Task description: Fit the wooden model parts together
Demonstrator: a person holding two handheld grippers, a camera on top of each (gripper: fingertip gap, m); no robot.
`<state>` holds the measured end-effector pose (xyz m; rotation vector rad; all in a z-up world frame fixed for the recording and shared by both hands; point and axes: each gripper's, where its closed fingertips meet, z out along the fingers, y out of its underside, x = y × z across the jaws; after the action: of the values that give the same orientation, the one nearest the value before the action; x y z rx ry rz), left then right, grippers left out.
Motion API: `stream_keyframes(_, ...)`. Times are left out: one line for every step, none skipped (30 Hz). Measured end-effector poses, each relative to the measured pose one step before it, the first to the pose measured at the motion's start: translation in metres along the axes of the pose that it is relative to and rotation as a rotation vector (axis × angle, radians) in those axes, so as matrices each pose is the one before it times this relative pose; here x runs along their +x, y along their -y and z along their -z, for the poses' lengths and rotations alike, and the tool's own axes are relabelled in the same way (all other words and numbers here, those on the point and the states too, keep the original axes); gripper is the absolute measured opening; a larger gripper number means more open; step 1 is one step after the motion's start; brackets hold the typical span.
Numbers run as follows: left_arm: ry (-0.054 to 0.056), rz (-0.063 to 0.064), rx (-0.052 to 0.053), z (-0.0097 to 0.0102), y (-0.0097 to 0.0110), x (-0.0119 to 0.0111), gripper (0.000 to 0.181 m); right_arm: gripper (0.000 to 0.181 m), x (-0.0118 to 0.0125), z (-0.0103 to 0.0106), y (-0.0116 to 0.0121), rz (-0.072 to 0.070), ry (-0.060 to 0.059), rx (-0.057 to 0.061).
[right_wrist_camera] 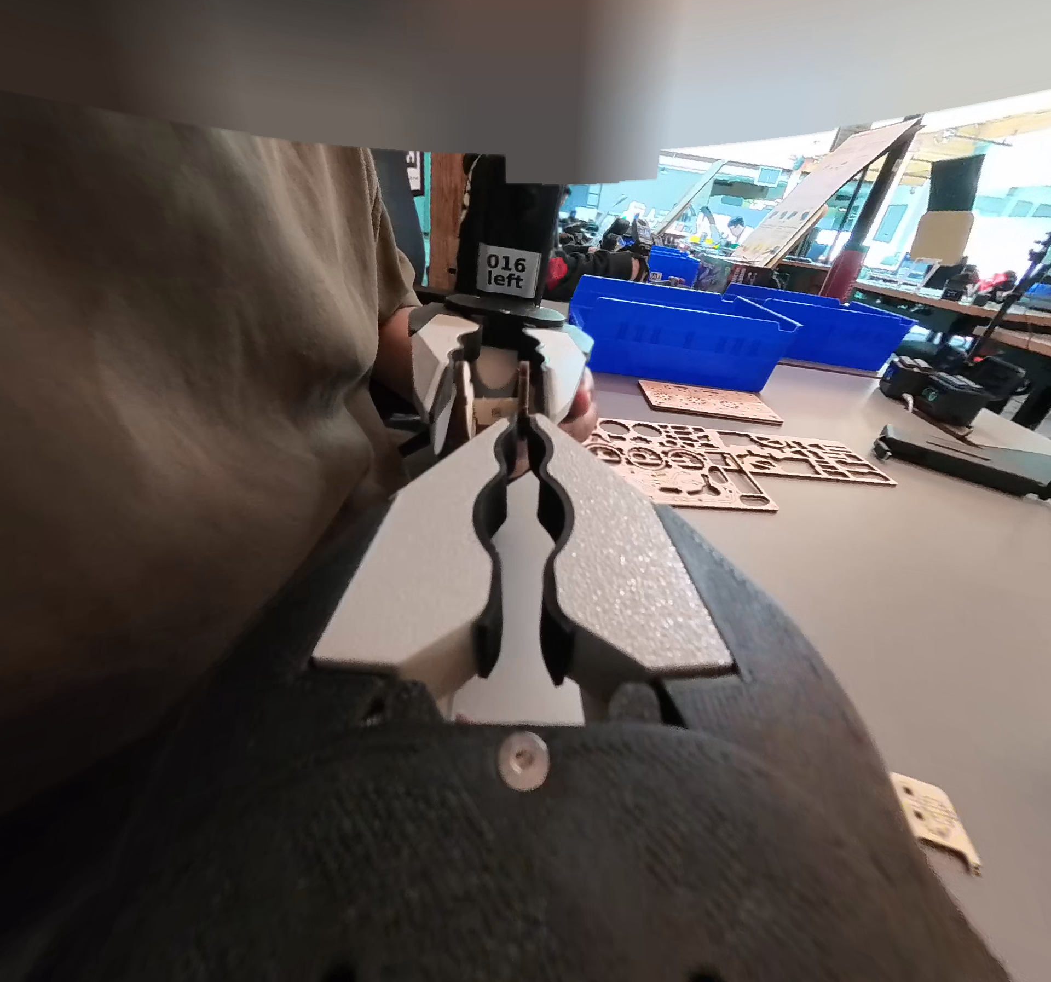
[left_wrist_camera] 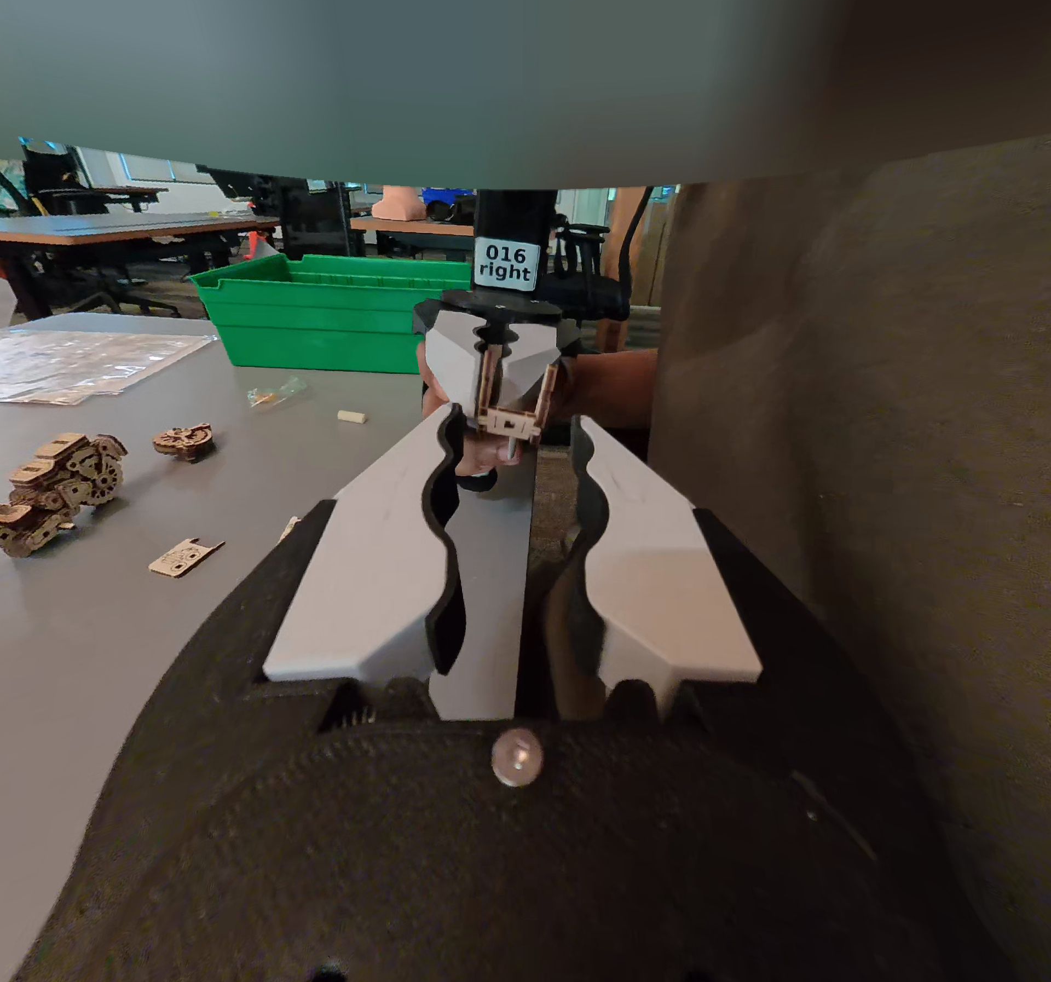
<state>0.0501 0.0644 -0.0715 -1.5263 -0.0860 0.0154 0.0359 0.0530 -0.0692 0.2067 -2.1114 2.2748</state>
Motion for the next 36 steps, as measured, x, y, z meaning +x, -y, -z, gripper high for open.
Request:
stream_keyframes(0.0054,0.0012,-0.0019,-0.00026,-0.00049,-0.00075,0.036,0.001,0.00123,-0.00038,0.00010,-0.0199,-0.0027,0.0054)
stream_keyframes(0.0050,0.0044,-0.0006,-0.00018,-0.00037,-0.00089,0.035,0.001,0.00096,-0.00057,-0.00036,-0.0174,-0.0016,0.0039)
stream_keyframes(0.0050,0.0074,-0.0008,-0.00021,-0.00037,-0.00118,0.035,0.001,0.00129,-0.00054,-0.00021,-0.0149,-0.0041,0.0046)
stream_keyframes(0.0095,0.0073,-0.0024,-0.00011,-0.00067,-0.00202,0.035,0.001,0.00111,-0.00056,-0.00003,-0.0138,-0.0037,0.0063)
stream_keyframes(0.0049,0.0056,0.0001,0.00002,-0.00022,-0.00131,0.035,0.001,0.00053,-0.00071,0.00043,-0.0135,-0.0006,0.0080)
stream_keyframes(0.0032,0.0081,0.0019,0.00025,-0.00002,-0.00124,0.035,0.001,0.00008,-0.00074,0.00089,-0.0132,0.0021,0.0095)
stream_keyframes(0.0010,0.0105,0.0032,0.00023,0.00049,-0.00096,0.034,0.001,-0.00011,-0.00092,0.00114,-0.0138,0.0026,0.0106)
stream_keyframes(-0.0015,0.0107,0.0065,0.00051,0.00109,-0.00044,0.033,0.001,-0.00026,-0.00085,0.00118,-0.0136,0.0038,0.0094)
stream_keyframes(-0.0015,0.0098,0.0074,0.00056,0.00142,-0.00029,0.032,0.000,-0.00015,-0.00077,0.00069,-0.0128,0.0035,0.0072)
stream_keyframes(-0.0014,0.0090,0.0077,0.00056,0.00135,-0.00016,0.032,0.000,-0.00021,-0.00055,0.00029,-0.0106,0.0036,0.0037)
stream_keyframes(-0.0019,0.0073,0.0057,0.00052,0.00115,0.00002,0.030,0.000,-0.00014,-0.00045,-0.00023,-0.0066,0.0030,0.0007)
stream_keyframes(-0.0014,0.0041,0.0034,0.00050,0.00079,0.00005,0.030,0.001,0.00009,-0.00029,-0.00034,-0.0033,0.0001,-0.0007)
stream_keyframes(-0.0012,0.0008,0.0023,0.00034,0.00045,0.00029,0.029,0.001,0.00015,-0.00020,-0.00033,-0.0015,-0.0001,-0.0007)
stream_keyframes(0.0005,-0.0017,0.0003,0.00011,0.00001,0.00009,0.028,0.001,-0.00001,-0.00015,-0.00022,-0.0016,0.0008,0.0000)
stream_keyframes(0.0002,-0.0019,-0.0004,-0.00004,0.00007,0.00036,0.027,0.001,-0.00008,-0.00018,0.00018,-0.0021,0.0010,0.0013)
stream_keyframes(-0.0006,-0.0008,0.0006,-0.00002,0.00015,0.00034,0.027,0.001,-0.00033,-0.00002,0.00020,-0.0012,0.0024,0.0020)
stream_keyframes(-0.0005,0.0003,0.0018,0.00008,0.00034,0.00029,0.027,0.001,-0.00018,0.00003,0.00038,-0.0009,0.0014,0.0025)
stream_keyframes(-0.0005,0.0018,0.0013,-0.00002,0.00031,0.00000,0.026,0.000,-0.00006,0.00009,0.00020,-0.0009,0.0006,0.0019)
stream_keyframes(0.0003,0.0018,0.0012,0.00010,0.00021,-0.00012,0.026,0.000,0.00023,0.00018,0.00010,-0.0006,-0.0007,0.0005)
stream_keyframes(0.0025,0.0011,0.0009,0.00012,0.00017,-0.00049,0.026,0.001,0.00055,0.00019,-0.00012,-0.0002,-0.0027,-0.0010)
stream_keyframes(0.0027,-0.0001,0.0004,0.00006,0.00007,-0.00049,0.025,0.001,0.00057,0.00024,-0.00024,0.0008,-0.0030,-0.0019)
stream_keyframes(0.0019,0.0006,-0.0002,-0.00001,-0.00009,-0.00054,0.025,0.001,0.00059,0.00037,-0.00031,0.0021,-0.0033,-0.0024)
stream_keyframes(0.0020,0.0031,-0.0011,-0.00007,-0.00028,-0.00067,0.025,0.001,0.00069,0.00034,-0.00019,0.0033,-0.0042,-0.0022)
stream_keyframes(0.0018,0.0044,-0.0001,-0.00005,-0.00012,-0.00066,0.025,0.001,0.00071,0.00043,0.00002,0.0041,-0.0047,-0.0009)
stream_keyframes(0.0017,0.0043,-0.0001,-0.00005,-0.00021,-0.00077,0.025,0.001,0.00068,0.00033,0.00023,0.0035,-0.0048,0.0006)
stream_keyframes(0.0024,0.0045,0.0003,0.00001,-0.00013,-0.00086,0.025,0.001,0.00070,0.00041,0.00003,0.0025,-0.0039,-0.0002)
stream_keyframes(0.0011,0.0054,0.0005,-0.00002,-0.00017,-0.00083,0.025,0.001,0.00073,0.00031,-0.00018,0.0019,-0.0036,-0.0015)
stream_keyframes(0.0014,0.0066,0.0003,-0.00002,-0.00009,-0.00087,0.025,0.001,0.00061,0.00027,-0.00040,0.0018,-0.0035,-0.0023)
stream_keyframes(0.0004,0.0063,0.0007,0.00006,-0.00003,-0.00067,0.025,0.001,0.00058,0.00010,-0.00054,0.0018,-0.0032,-0.0024)
stream_keyframes(0.0021,0.0044,0.0018,0.00019,0.00023,-0.00084,0.024,0.001,0.00051,0.00014,-0.00065,0.0022,-0.0032,-0.0031)
stream_keyframes(0.0037,0.0032,0.0027,0.00025,0.00041,-0.00085,0.023,0.002,0.00023,-0.00013,-0.00072,0.0042,-0.0030,-0.0040)
stream_keyframes(0.0036,0.0029,0.0016,0.00021,0.00036,-0.00093,0.022,0.003,0.00017,-0.00028,-0.00079,0.0052,-0.0041,-0.0050)
stream_keyframes(0.0027,0.0021,0.0003,0.00021,0.00008,-0.00086,0.022,0.004,0.00018,-0.00047,-0.00088,0.0046,-0.0038,-0.0048)
stream_keyframes(0.0010,0.0021,-0.0014,0.00005,-0.00038,-0.00063,0.022,0.005,0.00011,-0.00042,-0.00082,0.0027,-0.0028,-0.0038)
stream_keyframes(-0.0006,0.0018,-0.0023,0.00002,-0.00045,-0.00031,0.022,0.005,0.00004,-0.00031,-0.00053,0.0012,-0.0017,-0.0027)
stream_keyframes(-0.0003,0.0013,-0.0019,-0.00007,-0.00055,-0.00009,0.022,0.005,-0.00004,-0.00018,-0.00028,0.0003,-0.0009,-0.0017)
